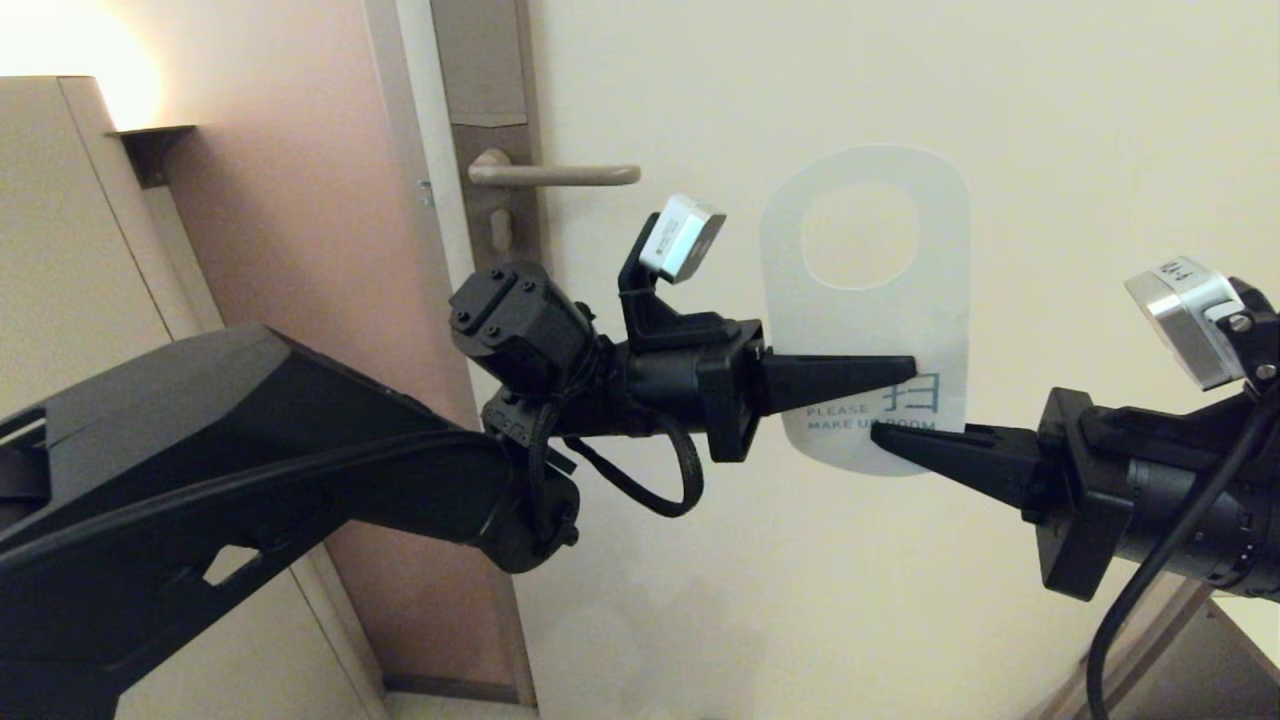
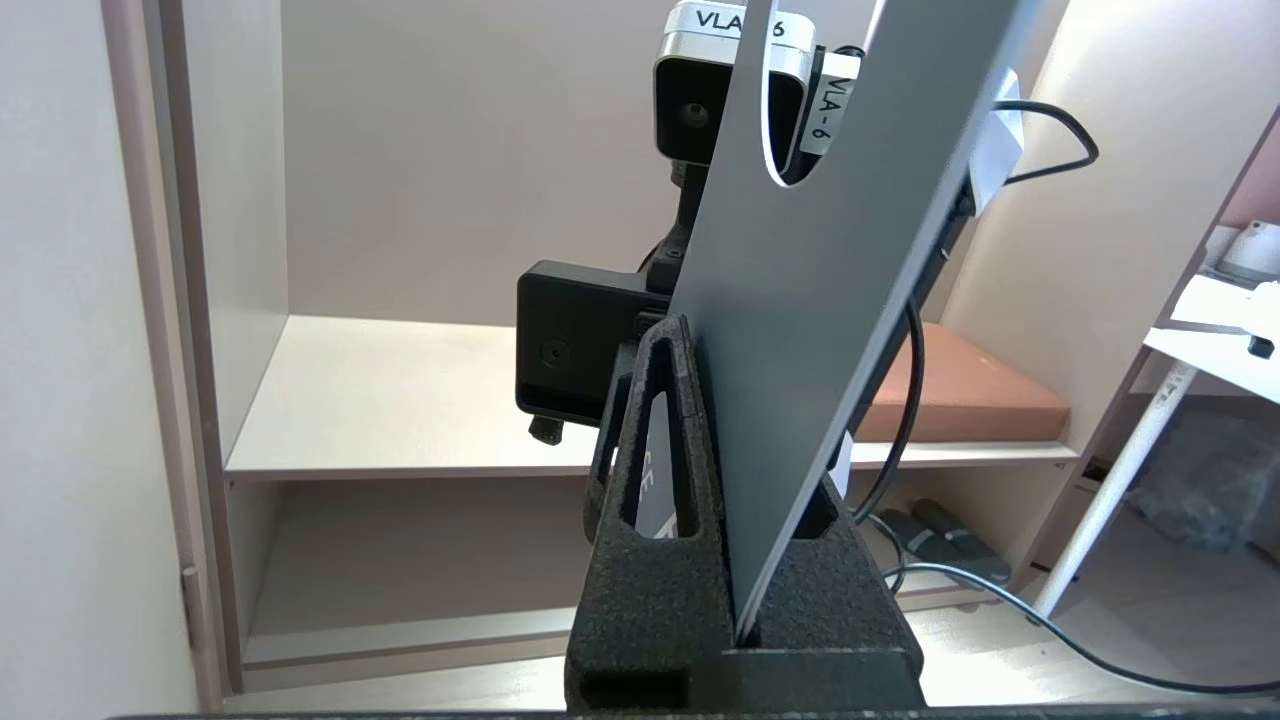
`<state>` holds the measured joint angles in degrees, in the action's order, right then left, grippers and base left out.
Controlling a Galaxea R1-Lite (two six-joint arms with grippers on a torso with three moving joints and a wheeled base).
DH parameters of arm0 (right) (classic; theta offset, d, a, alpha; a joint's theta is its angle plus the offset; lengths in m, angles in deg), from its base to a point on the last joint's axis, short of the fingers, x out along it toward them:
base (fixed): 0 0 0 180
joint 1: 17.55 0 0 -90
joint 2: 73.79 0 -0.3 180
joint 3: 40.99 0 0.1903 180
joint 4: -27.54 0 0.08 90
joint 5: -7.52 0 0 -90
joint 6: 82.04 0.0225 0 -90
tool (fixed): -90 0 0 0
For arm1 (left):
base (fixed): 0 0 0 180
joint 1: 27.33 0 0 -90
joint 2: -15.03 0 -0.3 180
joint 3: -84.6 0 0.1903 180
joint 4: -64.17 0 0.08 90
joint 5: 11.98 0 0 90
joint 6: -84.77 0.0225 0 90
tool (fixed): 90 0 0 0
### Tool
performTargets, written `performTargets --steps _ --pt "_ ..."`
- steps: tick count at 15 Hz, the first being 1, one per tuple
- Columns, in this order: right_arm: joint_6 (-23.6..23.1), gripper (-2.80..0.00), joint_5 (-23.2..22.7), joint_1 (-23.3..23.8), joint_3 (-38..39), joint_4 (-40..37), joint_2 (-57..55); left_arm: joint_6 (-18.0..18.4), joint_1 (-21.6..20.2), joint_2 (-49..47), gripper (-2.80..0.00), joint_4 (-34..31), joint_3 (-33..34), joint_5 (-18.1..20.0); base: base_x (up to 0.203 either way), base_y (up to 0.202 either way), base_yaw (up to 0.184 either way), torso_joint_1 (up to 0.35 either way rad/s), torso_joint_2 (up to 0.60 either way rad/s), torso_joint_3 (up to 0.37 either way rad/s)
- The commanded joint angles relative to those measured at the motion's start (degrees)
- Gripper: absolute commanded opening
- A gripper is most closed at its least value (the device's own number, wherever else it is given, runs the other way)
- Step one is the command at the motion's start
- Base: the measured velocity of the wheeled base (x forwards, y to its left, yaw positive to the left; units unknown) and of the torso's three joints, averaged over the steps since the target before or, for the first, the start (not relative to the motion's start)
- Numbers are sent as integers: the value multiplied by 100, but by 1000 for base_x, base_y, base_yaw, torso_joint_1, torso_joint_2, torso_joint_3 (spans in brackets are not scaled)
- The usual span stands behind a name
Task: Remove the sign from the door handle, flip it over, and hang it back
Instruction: Hand it to the other hand
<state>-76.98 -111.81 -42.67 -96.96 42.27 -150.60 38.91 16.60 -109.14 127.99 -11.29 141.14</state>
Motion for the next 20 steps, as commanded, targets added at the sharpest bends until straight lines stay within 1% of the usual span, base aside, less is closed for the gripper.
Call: performTargets --steps 1,15,16,20 --pt "4 -280 -3 -2 8 22 -9 -28 1 16 -280 246 10 42 0 0 0 0 0 0" --pt "4 -280 -3 -2 8 22 0 -2 10 25 -280 246 54 42 0 0 0 0 0 0" --pt "4 -280 -3 -2 17 22 0 -2 15 25 0 246 56 42 0 0 0 0 0 0" --pt "4 -280 -3 -2 25 22 -9 -11 10 16 0 246 63 16 0 0 0 0 0 0"
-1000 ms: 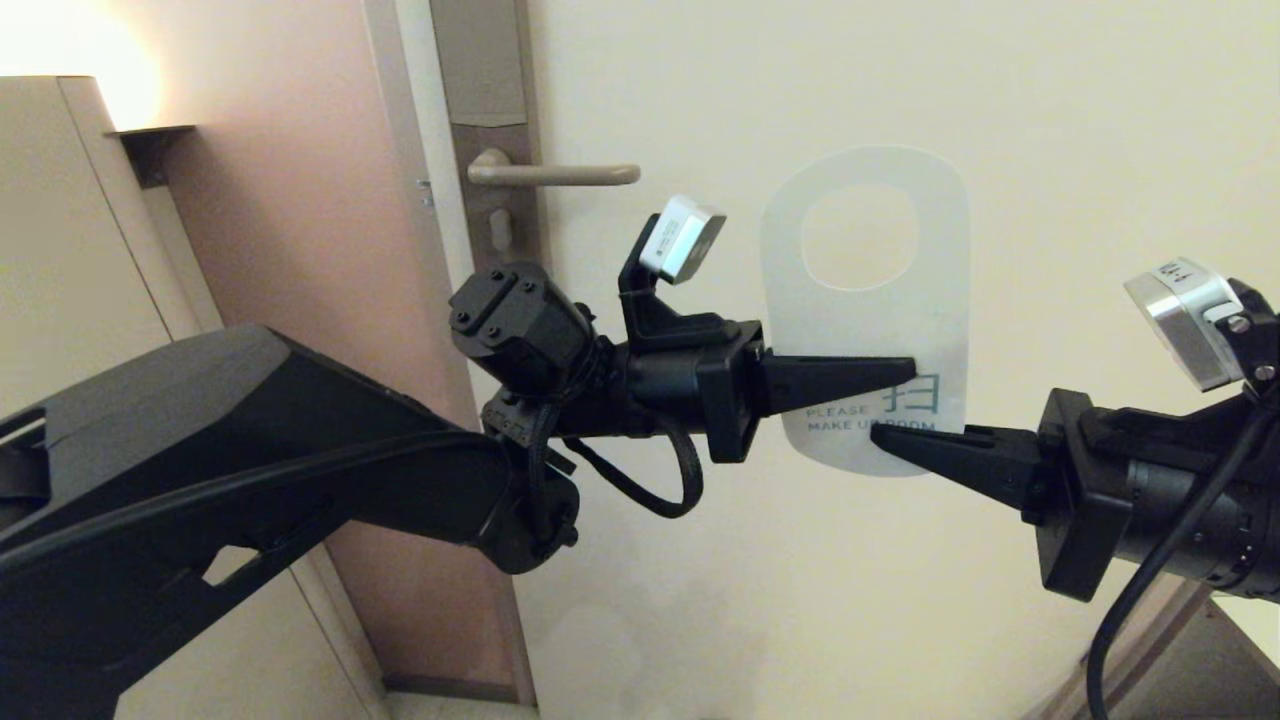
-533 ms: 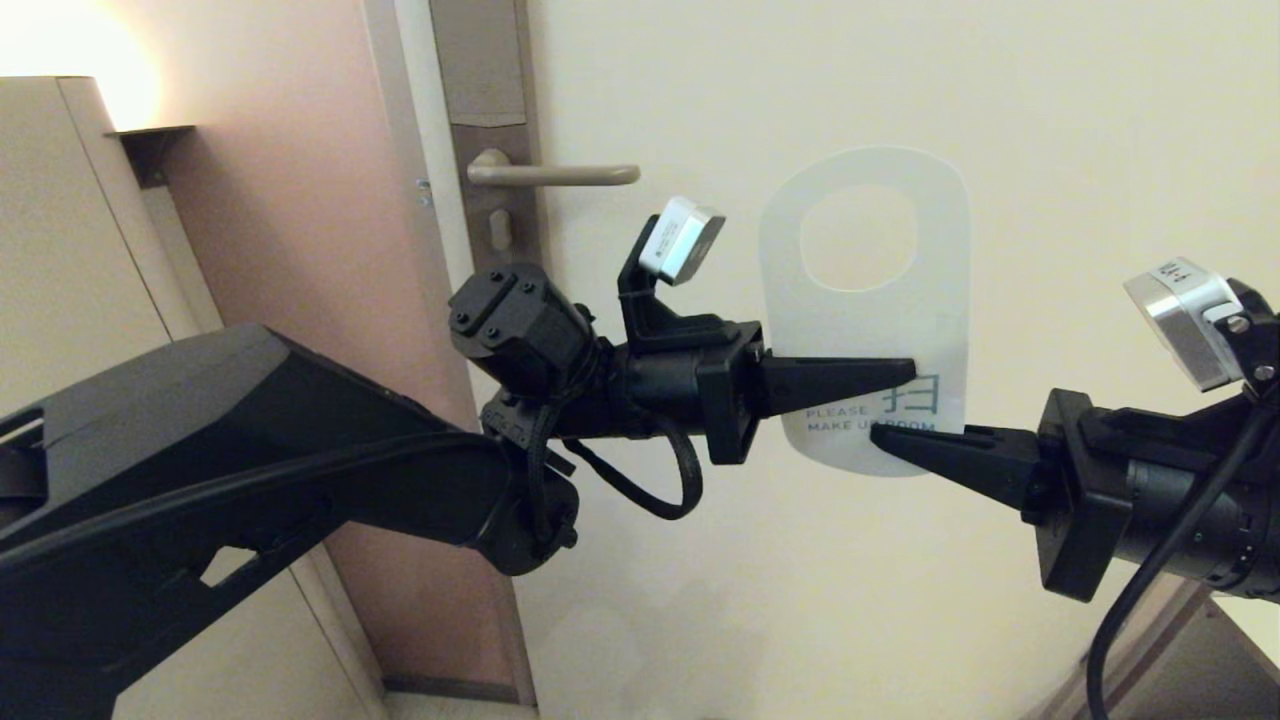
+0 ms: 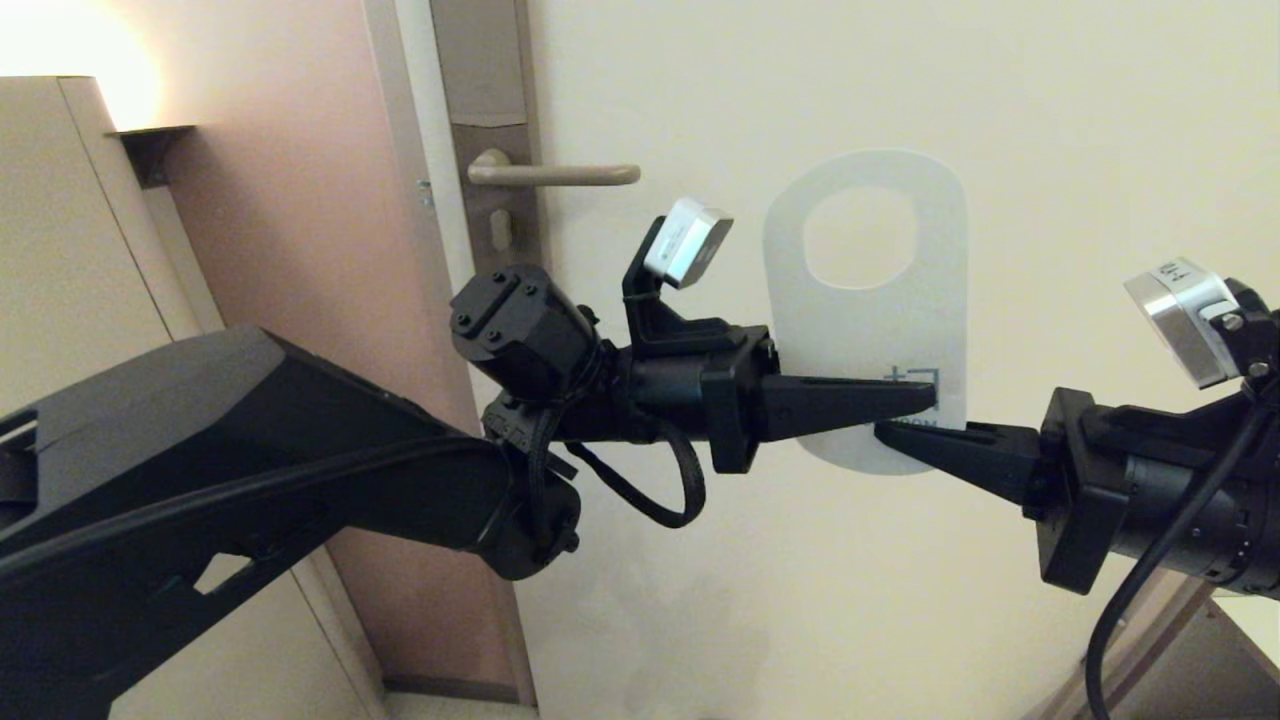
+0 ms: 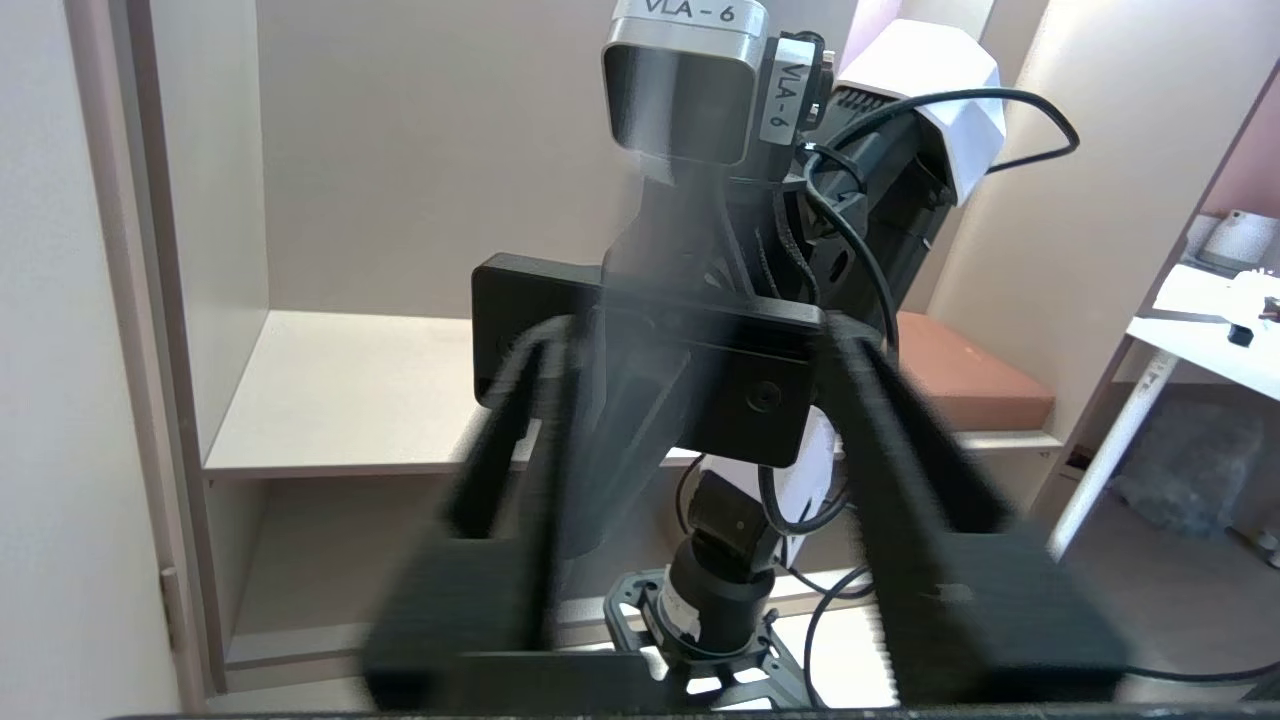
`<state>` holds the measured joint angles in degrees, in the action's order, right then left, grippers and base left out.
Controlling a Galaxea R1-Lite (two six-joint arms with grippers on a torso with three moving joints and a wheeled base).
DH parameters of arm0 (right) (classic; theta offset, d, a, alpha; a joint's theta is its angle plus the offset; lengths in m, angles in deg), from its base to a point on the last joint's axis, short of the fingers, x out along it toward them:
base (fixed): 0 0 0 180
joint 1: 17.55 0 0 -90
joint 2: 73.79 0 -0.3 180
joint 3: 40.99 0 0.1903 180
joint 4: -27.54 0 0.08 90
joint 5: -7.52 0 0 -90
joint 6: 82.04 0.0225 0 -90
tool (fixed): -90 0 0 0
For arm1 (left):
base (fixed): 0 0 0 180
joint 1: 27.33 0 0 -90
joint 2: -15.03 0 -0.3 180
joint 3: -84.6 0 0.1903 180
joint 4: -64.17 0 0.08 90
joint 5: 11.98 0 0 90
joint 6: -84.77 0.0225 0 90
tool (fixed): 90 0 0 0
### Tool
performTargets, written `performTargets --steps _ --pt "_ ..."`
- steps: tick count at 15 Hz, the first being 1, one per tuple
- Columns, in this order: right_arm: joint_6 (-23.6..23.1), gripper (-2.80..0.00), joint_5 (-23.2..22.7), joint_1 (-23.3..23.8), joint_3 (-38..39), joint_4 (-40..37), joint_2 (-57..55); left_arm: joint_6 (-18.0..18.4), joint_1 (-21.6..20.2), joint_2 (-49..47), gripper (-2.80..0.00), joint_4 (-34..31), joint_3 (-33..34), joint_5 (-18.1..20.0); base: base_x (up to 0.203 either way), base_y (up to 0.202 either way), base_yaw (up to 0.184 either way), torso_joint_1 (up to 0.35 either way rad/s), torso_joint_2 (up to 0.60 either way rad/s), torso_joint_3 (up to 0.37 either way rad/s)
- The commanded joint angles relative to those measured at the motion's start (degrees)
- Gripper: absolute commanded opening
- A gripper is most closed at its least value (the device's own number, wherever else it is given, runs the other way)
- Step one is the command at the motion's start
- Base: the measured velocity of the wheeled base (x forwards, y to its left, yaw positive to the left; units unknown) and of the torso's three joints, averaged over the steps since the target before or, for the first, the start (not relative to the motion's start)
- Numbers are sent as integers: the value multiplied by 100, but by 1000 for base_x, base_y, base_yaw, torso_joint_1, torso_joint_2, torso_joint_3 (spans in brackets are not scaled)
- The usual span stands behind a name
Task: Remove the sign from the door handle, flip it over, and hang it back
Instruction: Hand it to the other hand
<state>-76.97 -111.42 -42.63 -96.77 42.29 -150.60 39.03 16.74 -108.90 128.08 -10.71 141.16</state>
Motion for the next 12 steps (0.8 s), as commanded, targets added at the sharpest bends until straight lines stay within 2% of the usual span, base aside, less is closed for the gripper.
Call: performTargets --steps 1,12 --pt "3 -280 -42 -6 16 20 -9 -28 -4 -8 0 238 9 14 0 0 0 0 0 0" --pt "11 -280 -42 -6 33 20 -9 65 -300 36 0 238 373 32 0 0 0 0 0 0"
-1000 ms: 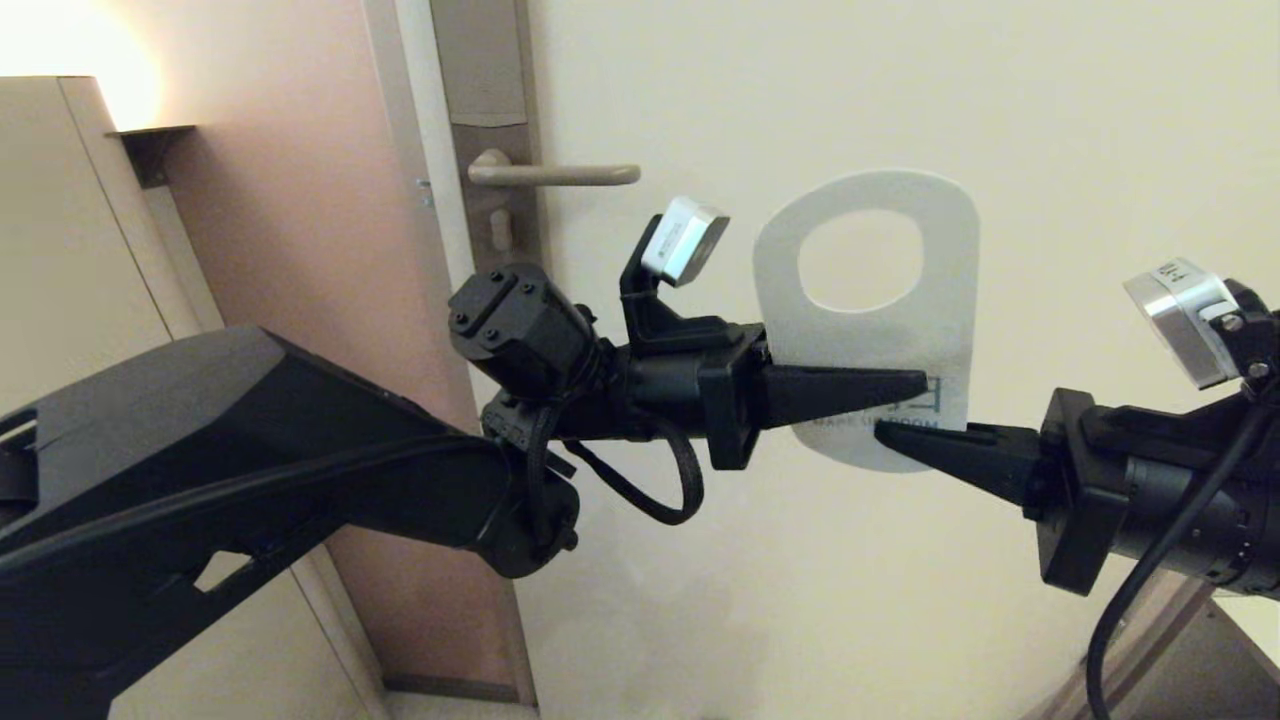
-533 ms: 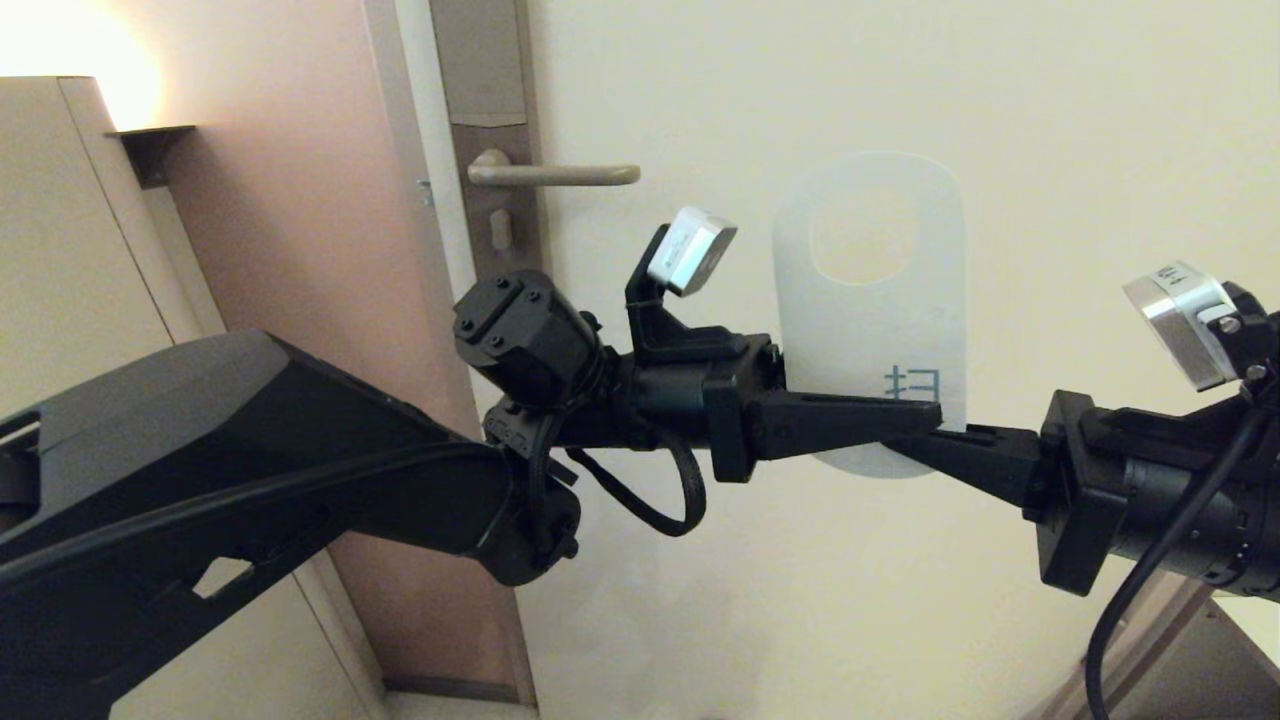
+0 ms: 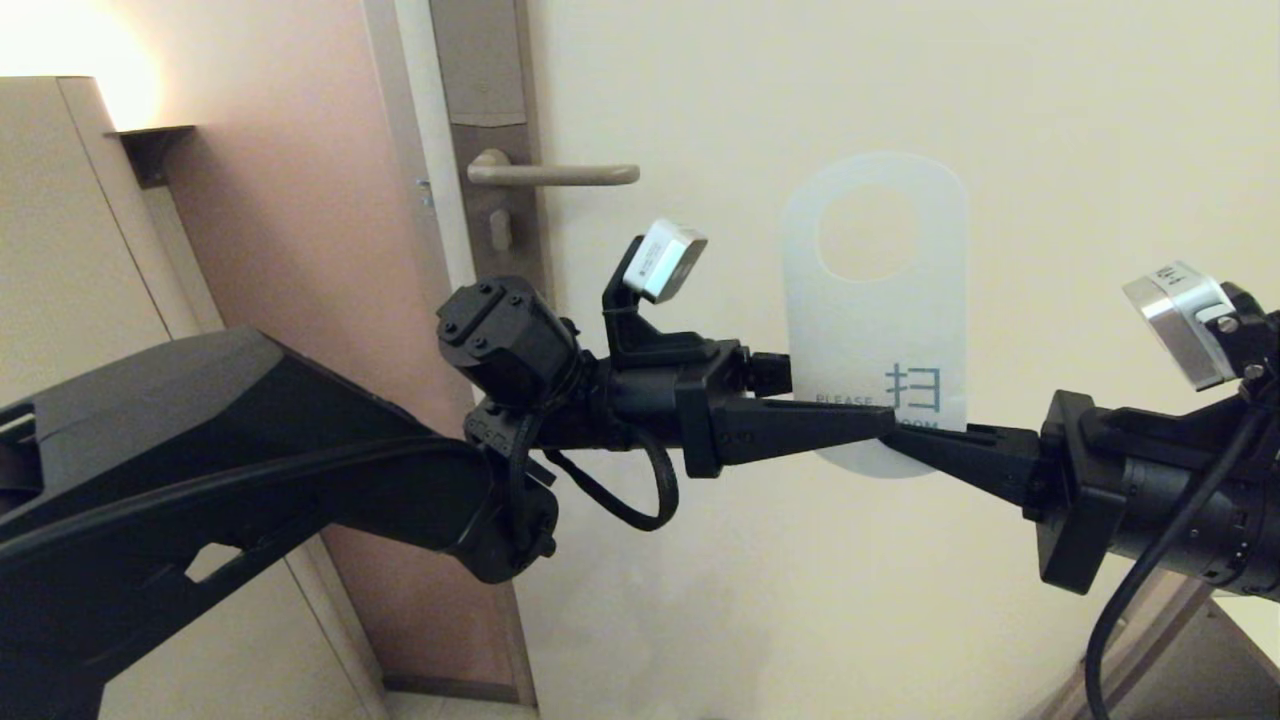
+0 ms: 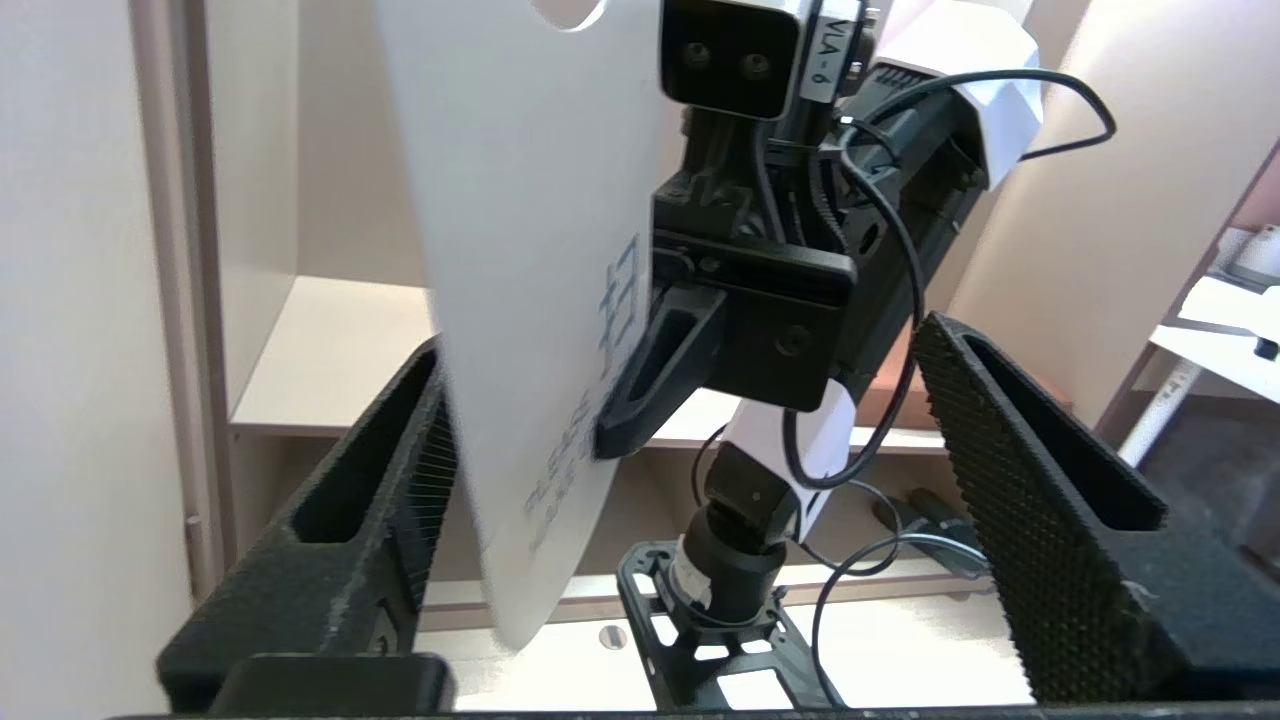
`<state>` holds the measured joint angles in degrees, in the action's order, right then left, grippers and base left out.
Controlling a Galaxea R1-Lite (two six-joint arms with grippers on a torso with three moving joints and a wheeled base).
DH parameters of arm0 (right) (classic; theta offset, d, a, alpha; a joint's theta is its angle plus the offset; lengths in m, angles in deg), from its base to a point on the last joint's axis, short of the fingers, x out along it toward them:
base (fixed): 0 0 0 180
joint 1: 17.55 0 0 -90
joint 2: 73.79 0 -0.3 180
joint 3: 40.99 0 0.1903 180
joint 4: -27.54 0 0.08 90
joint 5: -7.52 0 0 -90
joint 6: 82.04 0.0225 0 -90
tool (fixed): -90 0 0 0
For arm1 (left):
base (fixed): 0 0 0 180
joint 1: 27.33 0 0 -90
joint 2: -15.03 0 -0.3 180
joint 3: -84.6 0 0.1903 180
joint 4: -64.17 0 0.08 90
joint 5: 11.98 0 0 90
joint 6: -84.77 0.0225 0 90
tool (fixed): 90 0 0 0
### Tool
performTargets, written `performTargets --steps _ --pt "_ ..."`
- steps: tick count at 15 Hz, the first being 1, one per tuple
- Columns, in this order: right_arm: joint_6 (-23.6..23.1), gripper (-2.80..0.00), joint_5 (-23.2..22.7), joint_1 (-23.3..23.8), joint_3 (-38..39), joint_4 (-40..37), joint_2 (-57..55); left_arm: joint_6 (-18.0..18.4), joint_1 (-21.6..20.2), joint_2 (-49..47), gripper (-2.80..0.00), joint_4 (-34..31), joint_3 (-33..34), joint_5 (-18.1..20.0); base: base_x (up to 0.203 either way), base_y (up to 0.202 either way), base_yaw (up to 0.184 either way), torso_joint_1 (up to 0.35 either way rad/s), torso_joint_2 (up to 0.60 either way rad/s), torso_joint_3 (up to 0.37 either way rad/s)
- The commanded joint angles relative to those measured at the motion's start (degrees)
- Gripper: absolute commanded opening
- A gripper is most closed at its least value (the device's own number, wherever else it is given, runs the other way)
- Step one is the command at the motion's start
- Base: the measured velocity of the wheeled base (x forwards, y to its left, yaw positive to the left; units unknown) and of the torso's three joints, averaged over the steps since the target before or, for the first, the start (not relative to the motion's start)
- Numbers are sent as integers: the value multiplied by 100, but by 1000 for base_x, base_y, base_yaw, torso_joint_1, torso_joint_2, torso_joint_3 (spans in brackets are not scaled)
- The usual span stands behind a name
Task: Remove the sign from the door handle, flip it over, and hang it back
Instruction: Hand it to the other hand
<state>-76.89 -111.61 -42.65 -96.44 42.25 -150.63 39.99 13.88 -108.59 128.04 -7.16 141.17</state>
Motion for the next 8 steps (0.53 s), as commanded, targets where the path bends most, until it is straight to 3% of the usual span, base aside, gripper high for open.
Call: performTargets --steps 1,8 --pt "4 -280 -22 -4 1 24 -7 -23 -61 14 0 241 41 31 0 0 0 0 0 0" --pt "-5 -280 -22 -4 -17 32 2 21 -202 23 0 241 116 66 0 0 0 0 0 0"
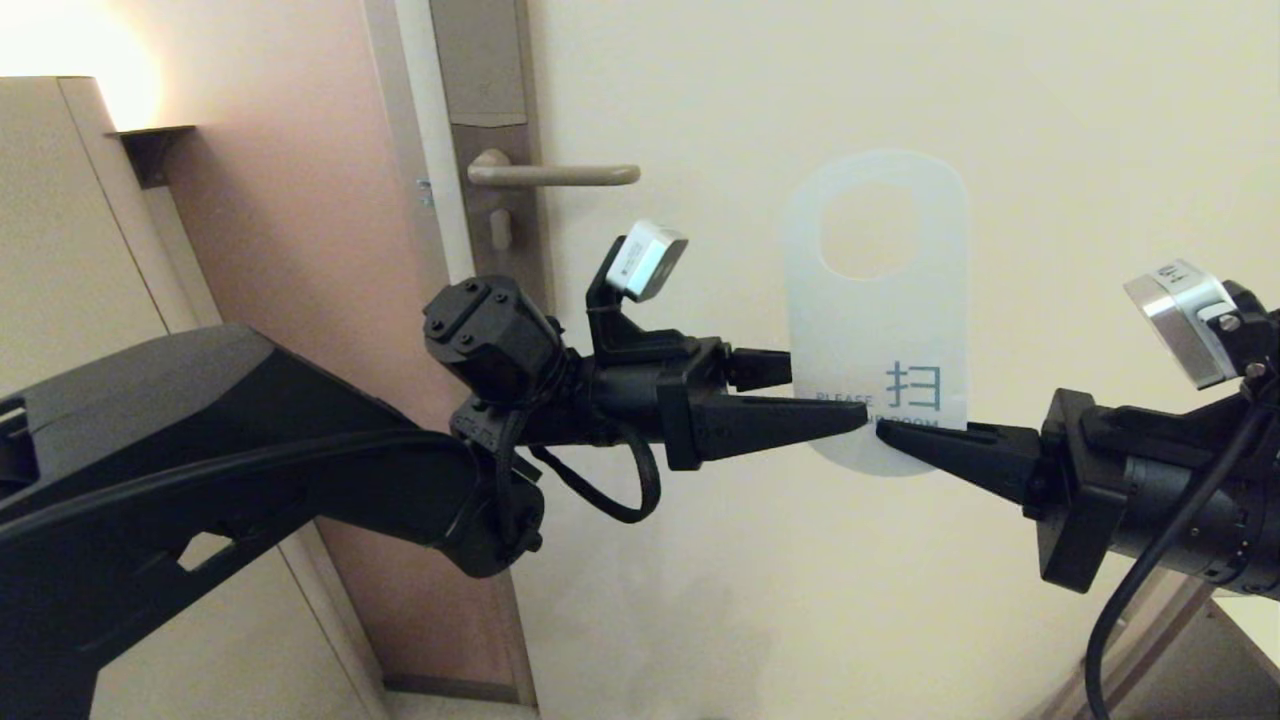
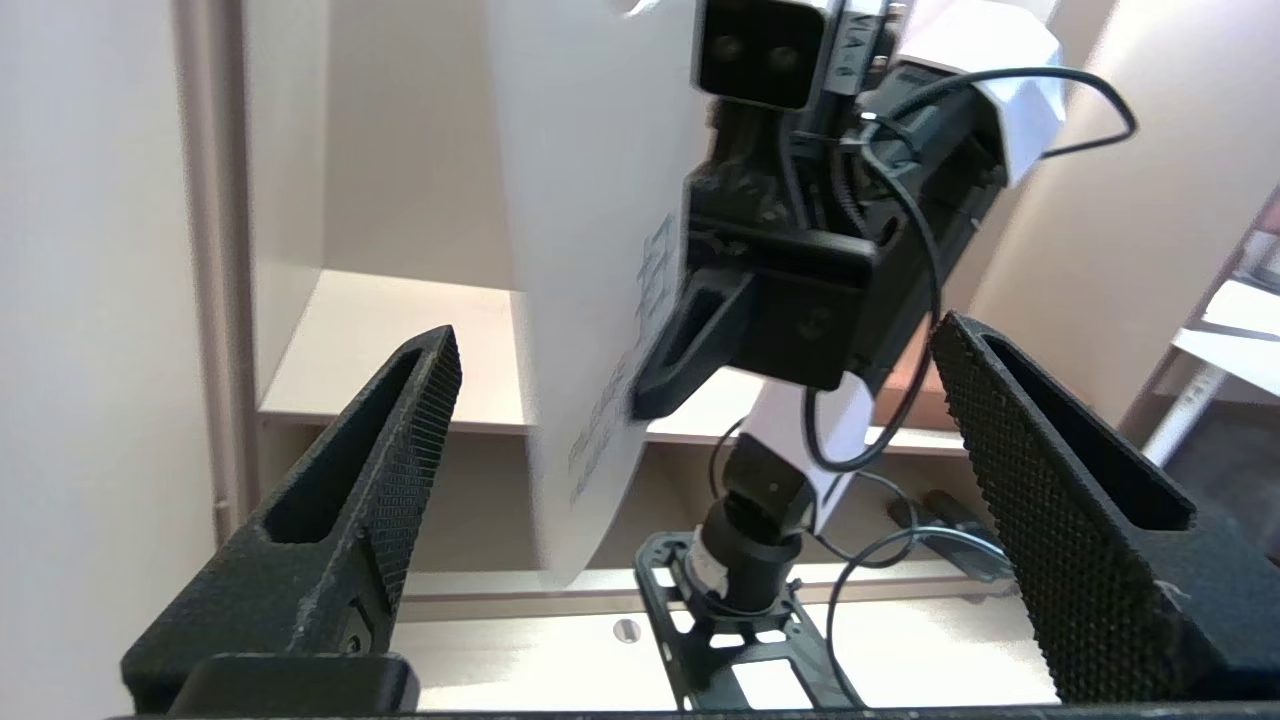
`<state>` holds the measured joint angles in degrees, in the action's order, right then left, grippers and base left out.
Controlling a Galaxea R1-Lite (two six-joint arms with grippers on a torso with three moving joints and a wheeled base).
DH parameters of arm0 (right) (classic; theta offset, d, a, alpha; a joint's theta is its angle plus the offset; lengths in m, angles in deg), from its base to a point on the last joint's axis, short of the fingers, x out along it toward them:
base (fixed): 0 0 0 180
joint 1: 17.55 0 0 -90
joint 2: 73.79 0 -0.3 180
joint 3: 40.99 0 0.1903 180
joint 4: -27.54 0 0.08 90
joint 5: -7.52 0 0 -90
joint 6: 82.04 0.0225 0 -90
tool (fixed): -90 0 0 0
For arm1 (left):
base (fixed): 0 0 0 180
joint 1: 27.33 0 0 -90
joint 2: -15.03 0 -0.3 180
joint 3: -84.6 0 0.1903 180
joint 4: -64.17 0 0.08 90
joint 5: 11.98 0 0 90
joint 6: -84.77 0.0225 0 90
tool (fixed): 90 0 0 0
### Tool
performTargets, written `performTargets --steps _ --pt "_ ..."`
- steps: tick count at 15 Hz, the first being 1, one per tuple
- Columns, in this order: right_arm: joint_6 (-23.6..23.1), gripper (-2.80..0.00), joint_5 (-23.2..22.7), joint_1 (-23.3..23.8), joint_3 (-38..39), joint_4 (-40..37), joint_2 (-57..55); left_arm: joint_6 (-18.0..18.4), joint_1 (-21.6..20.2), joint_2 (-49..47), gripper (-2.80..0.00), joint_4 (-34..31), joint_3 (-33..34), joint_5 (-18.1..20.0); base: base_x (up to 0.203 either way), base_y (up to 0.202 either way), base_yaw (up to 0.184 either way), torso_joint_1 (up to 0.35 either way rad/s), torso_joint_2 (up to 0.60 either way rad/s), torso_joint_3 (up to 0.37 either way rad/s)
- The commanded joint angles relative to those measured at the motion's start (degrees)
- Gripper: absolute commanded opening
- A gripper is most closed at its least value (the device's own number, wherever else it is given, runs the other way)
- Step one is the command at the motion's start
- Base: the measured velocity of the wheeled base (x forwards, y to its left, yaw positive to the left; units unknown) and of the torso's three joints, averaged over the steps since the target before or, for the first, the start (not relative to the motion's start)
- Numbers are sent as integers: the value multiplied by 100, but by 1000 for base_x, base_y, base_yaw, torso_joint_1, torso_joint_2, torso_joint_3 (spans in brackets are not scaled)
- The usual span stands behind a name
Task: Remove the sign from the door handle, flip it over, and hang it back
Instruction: Hand it to the other hand
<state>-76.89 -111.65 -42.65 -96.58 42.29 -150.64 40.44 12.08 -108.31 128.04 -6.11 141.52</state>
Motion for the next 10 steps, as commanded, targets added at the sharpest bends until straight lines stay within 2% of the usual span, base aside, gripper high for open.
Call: performTargets --steps 1,6,7,8,10 --pt "4 -280 -19 -4 -4 29 3 -23 -47 -5 0 241 37 31 0 0 0 0 0 0" --pt "-5 -280 -19 -4 -21 29 12 161 -92 65 0 241 212 22 0 0 0 0 0 0" --pt "-5 -280 -19 -4 -12 29 12 216 -100 74 -48 241 247 22 0 0 0 0 0 0" --pt "-4 -280 -19 -4 -12 29 21 299 -100 74 -280 241 259 19 0 0 0 0 0 0" --pt "-5 -280 -19 -4 -12 29 21 303 -100 114 -280 241 265 22 0 0 0 0 0 0"
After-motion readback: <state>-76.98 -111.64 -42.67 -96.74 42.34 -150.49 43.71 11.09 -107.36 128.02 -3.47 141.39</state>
